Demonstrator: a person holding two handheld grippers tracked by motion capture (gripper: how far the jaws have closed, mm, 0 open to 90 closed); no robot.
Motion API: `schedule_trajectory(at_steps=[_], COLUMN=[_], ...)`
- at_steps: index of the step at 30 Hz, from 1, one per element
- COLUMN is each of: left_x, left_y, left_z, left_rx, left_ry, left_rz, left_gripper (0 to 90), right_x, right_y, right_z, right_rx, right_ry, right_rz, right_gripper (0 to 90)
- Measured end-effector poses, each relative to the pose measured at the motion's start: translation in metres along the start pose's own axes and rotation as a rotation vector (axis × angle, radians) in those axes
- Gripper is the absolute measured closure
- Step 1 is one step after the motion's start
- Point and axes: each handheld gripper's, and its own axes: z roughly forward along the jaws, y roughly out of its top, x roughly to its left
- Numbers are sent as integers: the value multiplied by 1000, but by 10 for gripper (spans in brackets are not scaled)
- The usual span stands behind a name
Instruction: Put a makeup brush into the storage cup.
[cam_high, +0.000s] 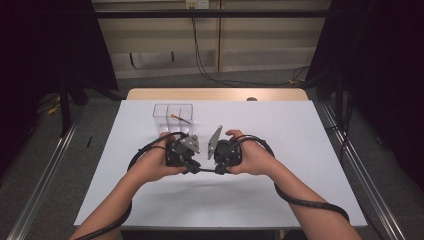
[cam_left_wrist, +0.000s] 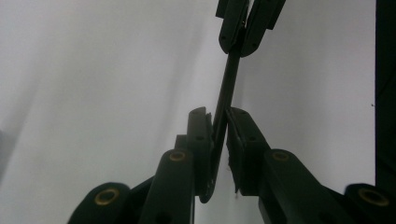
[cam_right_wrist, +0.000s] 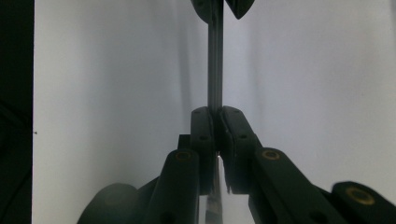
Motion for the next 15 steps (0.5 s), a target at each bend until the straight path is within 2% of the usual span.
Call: schedule_trajectory(at_steps=[4, 6, 15], left_x=[0, 0, 0], left_y=[1, 1, 1], left_z=[1, 2, 4], left_rx=[2, 0, 9], left_ry=[-4, 9, -6], left_rz=[15, 21, 29], left_gripper=[799, 798, 791], right_x=[1, 0, -2], right_y=[-1, -2, -5], right_z=[-2, -4, -11], right_rx=[-2, -12, -47], right_ry=[5, 3, 5], right_rz=[-3, -3, -3], right_gripper=[845, 845, 846])
